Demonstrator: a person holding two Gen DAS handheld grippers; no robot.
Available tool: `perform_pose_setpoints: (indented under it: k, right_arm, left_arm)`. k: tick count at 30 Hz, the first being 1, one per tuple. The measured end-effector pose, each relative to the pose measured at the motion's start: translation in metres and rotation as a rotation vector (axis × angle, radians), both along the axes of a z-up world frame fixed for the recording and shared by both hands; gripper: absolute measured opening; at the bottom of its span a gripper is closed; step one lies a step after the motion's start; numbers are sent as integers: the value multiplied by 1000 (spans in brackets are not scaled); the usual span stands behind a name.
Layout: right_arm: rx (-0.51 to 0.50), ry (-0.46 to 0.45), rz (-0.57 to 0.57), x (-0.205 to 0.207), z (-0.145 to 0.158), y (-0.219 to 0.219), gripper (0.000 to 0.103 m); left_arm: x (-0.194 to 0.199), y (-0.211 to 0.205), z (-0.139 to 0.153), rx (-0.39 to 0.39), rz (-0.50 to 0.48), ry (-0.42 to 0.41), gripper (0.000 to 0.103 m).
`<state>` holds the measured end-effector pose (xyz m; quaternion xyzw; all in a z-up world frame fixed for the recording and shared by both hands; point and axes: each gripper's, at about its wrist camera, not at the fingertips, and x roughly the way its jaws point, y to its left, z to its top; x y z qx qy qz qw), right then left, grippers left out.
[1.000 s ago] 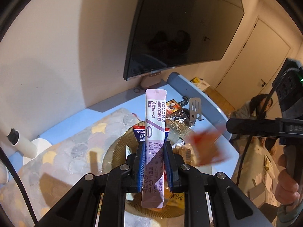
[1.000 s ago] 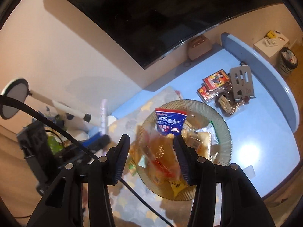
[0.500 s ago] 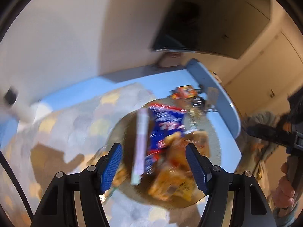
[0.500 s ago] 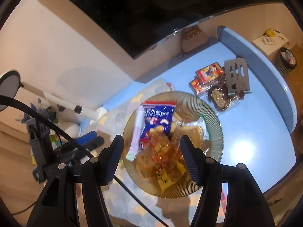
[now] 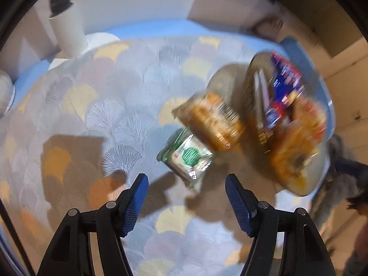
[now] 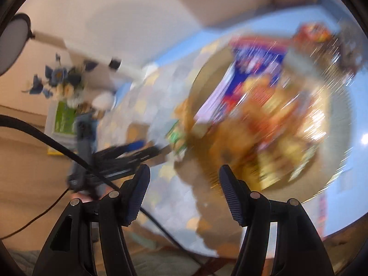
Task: Organize snacks
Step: 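Move both tools back toward the green-label cake and bread pack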
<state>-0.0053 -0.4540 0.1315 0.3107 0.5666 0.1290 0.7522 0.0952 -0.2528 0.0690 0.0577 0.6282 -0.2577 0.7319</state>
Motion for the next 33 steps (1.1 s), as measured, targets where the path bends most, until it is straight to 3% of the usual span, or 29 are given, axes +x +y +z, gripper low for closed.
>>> perform_pose_setpoints:
  k: [3, 6, 15, 18, 19, 20, 21, 22, 26, 30, 33]
  right_arm:
    - [49, 77, 16, -1, -23, 23, 62]
    - [30, 106, 18, -5, -31, 36, 62]
    - [-20, 133, -21, -5, -42, 60, 62]
    - [-49, 121, -33, -4, -43, 66, 62]
    - [-61, 116, -38, -2, -43, 68, 62]
    - [-74, 109, -44, 0, -43, 71, 62]
    - [-88, 101, -49, 3, -44, 75, 62]
    - [-110, 95, -53, 6, -46, 80, 62]
    - [-147, 86, -52, 25, -58, 106, 62]
    - [-145, 92, -109, 42, -72, 120, 62]
    - [-217, 69, -150, 46, -73, 123, 62]
  left_arm:
    - [-3, -15, -15, 45, -46, -53, 67]
    - [-2, -27, -28, 68, -99, -63, 67]
    - [7, -34, -39, 35, -188, -53, 67]
    - [8, -29, -39, 24, -215, -63, 51]
    - [12, -23, -37, -4, -203, -46, 36]
    - [18, -14, -37, -32, -175, -19, 28]
    - [31, -3, -42, -67, -142, 18, 10]
    - [38, 10, -43, -92, -108, 49, 2]
    - [55, 57, -46, -85, -28, 69, 2]
    - [55, 84, -45, -65, -48, 78, 4]
    - [58, 91, -44, -70, -56, 87, 6]
